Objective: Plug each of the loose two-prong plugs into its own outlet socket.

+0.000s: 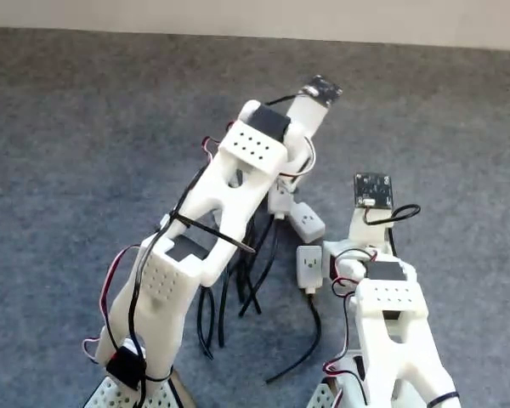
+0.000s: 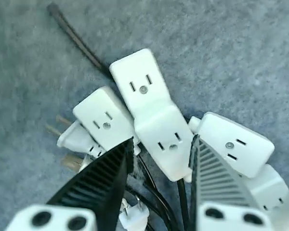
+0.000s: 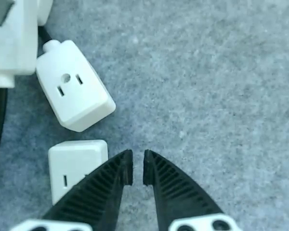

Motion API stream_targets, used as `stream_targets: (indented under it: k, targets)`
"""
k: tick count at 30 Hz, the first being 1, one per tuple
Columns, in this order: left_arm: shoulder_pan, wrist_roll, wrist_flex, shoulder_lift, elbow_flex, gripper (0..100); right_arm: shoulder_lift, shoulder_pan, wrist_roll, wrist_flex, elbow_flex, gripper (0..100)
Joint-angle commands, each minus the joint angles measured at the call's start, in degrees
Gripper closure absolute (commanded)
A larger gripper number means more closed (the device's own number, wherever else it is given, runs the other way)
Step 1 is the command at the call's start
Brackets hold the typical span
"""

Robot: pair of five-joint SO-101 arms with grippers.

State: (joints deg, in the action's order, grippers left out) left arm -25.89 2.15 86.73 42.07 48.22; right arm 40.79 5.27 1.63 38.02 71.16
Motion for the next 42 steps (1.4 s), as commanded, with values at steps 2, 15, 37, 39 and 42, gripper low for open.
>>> stream_targets:
  k: [2,15,37,39,42]
  targets:
    - [-0.4,4.4,0.8,-0.3,2.2,79,1.5,0.5,-0.3,-1.4,-0.5,94.3]
    - [2.9,4.4,0.6,-0.3,0.2,79,1.5,1.1,-0.3,-1.4,-0.5,94.3]
    - [-0.5,4.4,0.8,0.9,0.1,79,1.5,2.7,-0.1,-1.3,-0.4,94.3]
    - [-0.7,4.5,0.8,0.7,0.1,79,1.5,2.7,-0.1,-1.3,-0.4,94.3]
    - [-1.1,4.5,2.2,0.7,1.1,79,1.5,2.7,-0.1,-1.3,-0.4,94.3]
